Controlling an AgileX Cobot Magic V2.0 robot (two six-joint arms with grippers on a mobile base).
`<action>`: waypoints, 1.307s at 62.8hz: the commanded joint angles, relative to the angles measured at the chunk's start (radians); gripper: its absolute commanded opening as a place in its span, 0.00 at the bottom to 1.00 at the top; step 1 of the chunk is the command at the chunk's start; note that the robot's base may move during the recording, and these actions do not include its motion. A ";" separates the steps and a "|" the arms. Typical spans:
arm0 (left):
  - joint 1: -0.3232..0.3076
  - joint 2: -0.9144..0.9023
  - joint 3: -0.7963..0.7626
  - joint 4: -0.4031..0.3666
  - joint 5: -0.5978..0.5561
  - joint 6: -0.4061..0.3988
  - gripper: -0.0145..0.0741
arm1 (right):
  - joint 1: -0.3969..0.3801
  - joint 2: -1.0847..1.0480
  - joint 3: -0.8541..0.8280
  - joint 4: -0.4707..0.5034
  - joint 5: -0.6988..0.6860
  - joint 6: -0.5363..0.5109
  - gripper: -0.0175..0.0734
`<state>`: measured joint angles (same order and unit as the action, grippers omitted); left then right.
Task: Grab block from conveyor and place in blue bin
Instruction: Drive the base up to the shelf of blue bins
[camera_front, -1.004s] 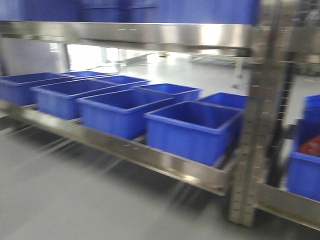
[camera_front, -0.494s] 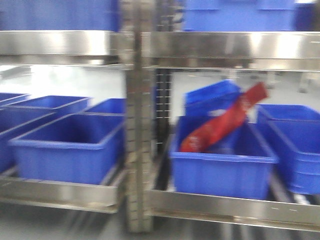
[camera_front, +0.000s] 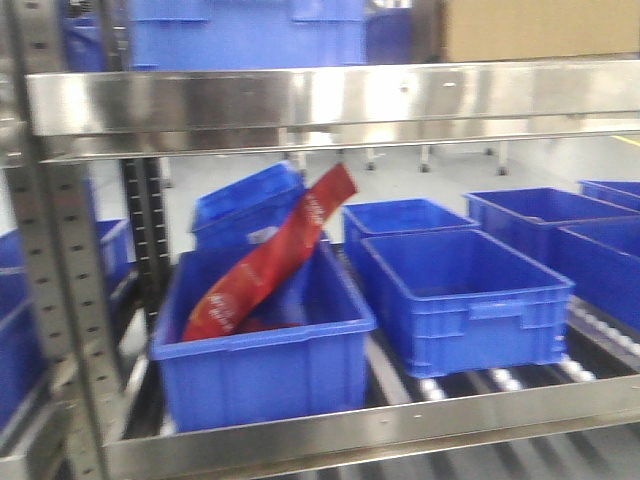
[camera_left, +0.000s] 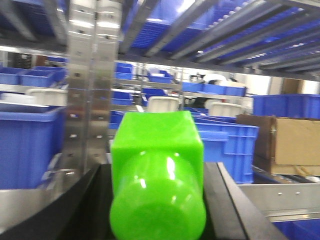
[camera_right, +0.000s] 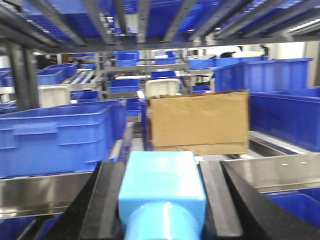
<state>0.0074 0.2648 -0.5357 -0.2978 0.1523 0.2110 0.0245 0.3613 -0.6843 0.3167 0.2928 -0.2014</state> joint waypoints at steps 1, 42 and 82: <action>-0.001 -0.003 0.003 -0.003 -0.015 0.003 0.04 | 0.000 0.000 -0.005 0.004 -0.017 -0.008 0.01; -0.001 -0.003 0.003 -0.003 -0.015 0.003 0.04 | 0.000 -0.002 -0.005 0.004 -0.017 -0.008 0.01; -0.001 -0.003 0.003 -0.003 -0.015 0.003 0.04 | 0.000 -0.002 -0.005 0.004 -0.017 -0.008 0.01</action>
<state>0.0074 0.2648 -0.5357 -0.2978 0.1523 0.2110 0.0245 0.3613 -0.6843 0.3167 0.2928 -0.2014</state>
